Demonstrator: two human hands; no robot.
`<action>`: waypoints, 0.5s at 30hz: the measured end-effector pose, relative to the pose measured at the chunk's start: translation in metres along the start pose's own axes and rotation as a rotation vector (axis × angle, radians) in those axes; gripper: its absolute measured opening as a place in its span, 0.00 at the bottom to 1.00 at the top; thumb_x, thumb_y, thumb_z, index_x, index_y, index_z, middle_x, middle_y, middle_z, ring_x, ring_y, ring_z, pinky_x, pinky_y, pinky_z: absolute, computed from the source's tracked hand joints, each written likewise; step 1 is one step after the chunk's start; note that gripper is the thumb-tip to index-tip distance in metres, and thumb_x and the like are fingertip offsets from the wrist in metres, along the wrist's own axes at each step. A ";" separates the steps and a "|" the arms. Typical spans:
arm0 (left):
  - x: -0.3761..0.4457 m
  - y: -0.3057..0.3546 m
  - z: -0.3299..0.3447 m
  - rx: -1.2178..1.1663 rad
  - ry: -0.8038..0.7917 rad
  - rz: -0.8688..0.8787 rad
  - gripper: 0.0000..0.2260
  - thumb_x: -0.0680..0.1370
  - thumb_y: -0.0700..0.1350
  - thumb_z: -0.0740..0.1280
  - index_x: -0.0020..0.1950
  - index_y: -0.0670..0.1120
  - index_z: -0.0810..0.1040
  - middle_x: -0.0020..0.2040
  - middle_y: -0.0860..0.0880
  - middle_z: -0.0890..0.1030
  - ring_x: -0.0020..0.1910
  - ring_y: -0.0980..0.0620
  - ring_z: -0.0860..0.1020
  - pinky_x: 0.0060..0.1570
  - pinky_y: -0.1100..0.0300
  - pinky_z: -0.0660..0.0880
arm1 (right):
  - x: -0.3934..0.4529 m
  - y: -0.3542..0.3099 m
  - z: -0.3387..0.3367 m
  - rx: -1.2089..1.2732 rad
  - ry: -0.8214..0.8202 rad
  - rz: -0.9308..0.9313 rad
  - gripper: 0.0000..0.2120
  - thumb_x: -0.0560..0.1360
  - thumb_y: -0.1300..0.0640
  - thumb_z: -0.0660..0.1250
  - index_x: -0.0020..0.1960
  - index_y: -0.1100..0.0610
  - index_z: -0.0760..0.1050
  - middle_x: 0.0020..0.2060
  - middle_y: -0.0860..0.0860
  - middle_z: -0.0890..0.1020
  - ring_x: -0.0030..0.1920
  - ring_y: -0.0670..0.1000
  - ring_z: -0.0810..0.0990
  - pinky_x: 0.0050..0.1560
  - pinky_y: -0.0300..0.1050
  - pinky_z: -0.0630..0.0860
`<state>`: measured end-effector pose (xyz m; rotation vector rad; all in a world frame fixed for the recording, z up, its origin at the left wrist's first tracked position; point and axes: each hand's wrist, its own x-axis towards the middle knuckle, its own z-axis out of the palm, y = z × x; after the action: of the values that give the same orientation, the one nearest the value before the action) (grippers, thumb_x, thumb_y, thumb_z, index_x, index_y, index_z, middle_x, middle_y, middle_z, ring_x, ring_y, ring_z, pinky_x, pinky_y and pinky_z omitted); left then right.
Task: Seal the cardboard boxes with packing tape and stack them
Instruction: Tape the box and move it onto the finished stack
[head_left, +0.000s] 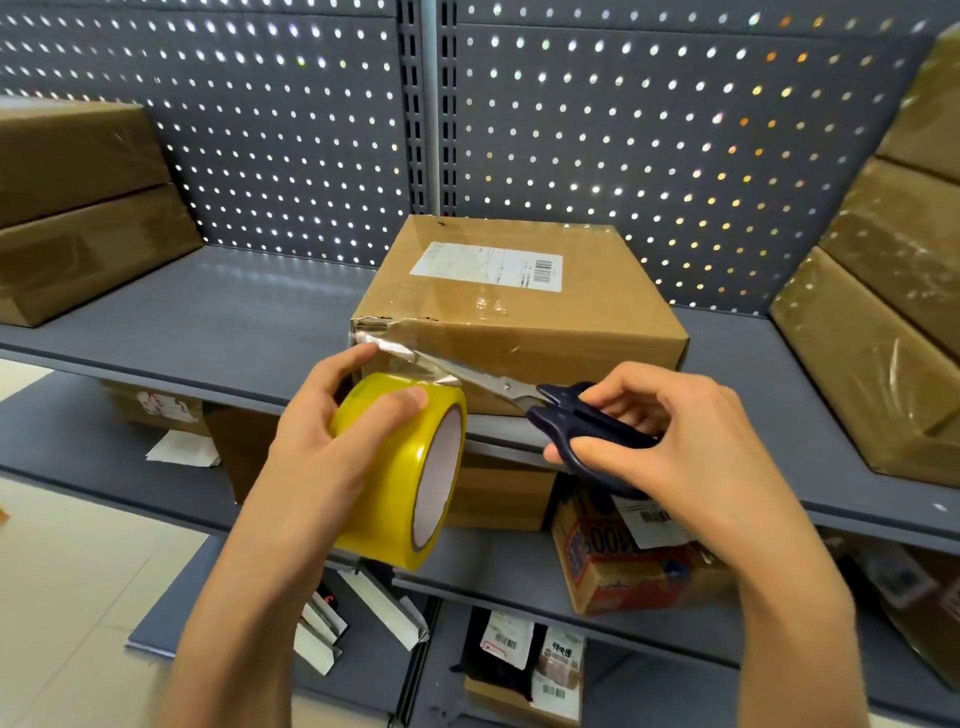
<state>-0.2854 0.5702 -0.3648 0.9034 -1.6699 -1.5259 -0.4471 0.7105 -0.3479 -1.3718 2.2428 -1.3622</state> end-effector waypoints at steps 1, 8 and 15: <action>-0.001 0.002 0.002 -0.008 0.001 0.016 0.26 0.62 0.58 0.67 0.61 0.63 0.74 0.52 0.57 0.78 0.47 0.55 0.79 0.38 0.59 0.73 | -0.002 0.000 -0.003 0.003 0.017 -0.007 0.13 0.58 0.50 0.79 0.39 0.51 0.80 0.34 0.39 0.82 0.35 0.39 0.79 0.34 0.28 0.71; -0.005 -0.001 0.024 0.020 -0.032 0.045 0.20 0.71 0.50 0.73 0.62 0.58 0.75 0.47 0.59 0.77 0.38 0.67 0.77 0.35 0.68 0.72 | -0.007 0.006 -0.021 0.104 0.386 -0.018 0.13 0.60 0.45 0.76 0.38 0.48 0.77 0.33 0.37 0.82 0.33 0.38 0.78 0.34 0.27 0.70; -0.006 -0.001 0.041 0.053 -0.113 0.103 0.24 0.68 0.52 0.75 0.63 0.59 0.74 0.43 0.65 0.79 0.38 0.71 0.76 0.32 0.78 0.69 | -0.007 0.045 -0.053 -0.185 0.586 0.252 0.13 0.67 0.49 0.76 0.43 0.53 0.75 0.36 0.45 0.80 0.36 0.44 0.78 0.36 0.35 0.74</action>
<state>-0.3172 0.5960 -0.3692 0.7582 -1.8167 -1.4935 -0.5002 0.7552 -0.3553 -0.7459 2.8480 -1.6524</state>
